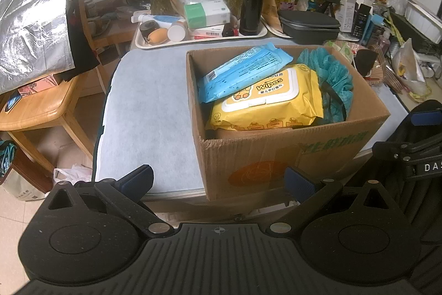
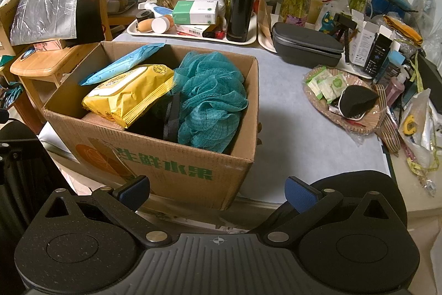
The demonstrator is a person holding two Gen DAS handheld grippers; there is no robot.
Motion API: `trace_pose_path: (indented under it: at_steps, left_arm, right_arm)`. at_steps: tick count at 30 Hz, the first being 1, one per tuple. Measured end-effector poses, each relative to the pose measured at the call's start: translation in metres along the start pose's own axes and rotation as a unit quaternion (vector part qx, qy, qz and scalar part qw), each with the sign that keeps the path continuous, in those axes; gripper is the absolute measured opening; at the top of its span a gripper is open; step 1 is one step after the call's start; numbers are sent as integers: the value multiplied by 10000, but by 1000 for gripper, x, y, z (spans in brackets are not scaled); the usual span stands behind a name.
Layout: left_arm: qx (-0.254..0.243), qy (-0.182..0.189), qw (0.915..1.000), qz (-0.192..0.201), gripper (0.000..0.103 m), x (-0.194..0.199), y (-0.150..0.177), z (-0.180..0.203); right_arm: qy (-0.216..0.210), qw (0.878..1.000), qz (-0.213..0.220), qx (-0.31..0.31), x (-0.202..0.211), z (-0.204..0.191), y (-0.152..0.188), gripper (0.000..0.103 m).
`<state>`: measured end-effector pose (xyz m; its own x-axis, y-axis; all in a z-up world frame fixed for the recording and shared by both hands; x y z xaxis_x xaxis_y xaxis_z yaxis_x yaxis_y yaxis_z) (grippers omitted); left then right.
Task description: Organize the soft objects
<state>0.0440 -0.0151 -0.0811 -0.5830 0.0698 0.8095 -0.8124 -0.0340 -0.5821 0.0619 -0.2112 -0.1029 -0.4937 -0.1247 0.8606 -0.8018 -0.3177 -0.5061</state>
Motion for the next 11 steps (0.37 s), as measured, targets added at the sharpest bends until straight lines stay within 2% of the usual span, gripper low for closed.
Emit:
trace_pose_path:
  at_steps: [11]
  left_arm:
    - [-77, -6, 9999, 147, 103, 2, -2, 0]
  right_arm:
    - [159, 9998, 71, 102, 6, -5, -5, 103]
Point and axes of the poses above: each gripper's, at about its wrist camera, not at the fingertips, and x roughly against the way its jaws point, z to its right, y to its underside, the point moved 8 cm from there along -x, roughly the way its jaws point, and after that the axes turned 9 degrees about x, right-handed, at the moved point
